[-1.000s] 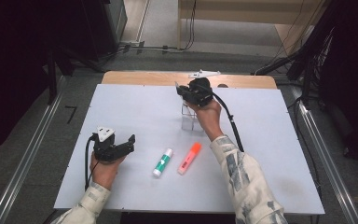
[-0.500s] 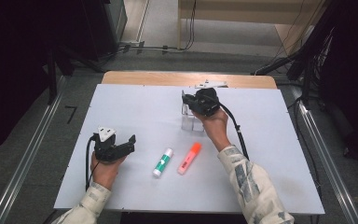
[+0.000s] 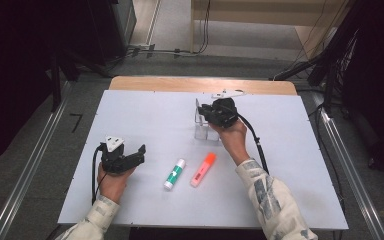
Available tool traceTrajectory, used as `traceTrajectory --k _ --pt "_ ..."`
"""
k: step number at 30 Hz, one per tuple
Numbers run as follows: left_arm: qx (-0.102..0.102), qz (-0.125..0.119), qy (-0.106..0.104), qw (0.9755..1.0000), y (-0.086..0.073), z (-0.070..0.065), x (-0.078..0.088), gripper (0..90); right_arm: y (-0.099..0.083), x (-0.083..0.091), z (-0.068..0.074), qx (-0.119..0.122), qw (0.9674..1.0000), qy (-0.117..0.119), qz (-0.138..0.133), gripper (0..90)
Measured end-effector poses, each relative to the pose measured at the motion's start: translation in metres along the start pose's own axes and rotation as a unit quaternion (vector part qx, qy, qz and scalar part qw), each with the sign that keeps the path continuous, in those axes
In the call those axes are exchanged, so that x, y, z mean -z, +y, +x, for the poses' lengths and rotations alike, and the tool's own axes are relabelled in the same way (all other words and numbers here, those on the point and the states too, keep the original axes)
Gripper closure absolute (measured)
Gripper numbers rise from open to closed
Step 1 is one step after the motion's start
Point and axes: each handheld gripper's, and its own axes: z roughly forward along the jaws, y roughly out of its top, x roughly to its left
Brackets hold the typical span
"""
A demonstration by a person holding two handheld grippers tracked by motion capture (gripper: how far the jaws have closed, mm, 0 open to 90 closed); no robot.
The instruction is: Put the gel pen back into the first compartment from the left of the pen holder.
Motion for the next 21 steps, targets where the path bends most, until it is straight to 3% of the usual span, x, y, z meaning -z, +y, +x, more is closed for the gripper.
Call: traceTrajectory --k 8,21 --pt "0.001 -0.001 0.000 1.0000 0.000 0.000 0.000 18.0 -0.002 0.008 -0.002 -0.002 1.0000 0.002 -0.008 64.9" --pt "-0.001 0.003 0.000 1.0000 0.000 -0.001 0.000 18.0 -0.019 0.043 -0.004 0.013 0.9996 0.001 -0.025 47.4"
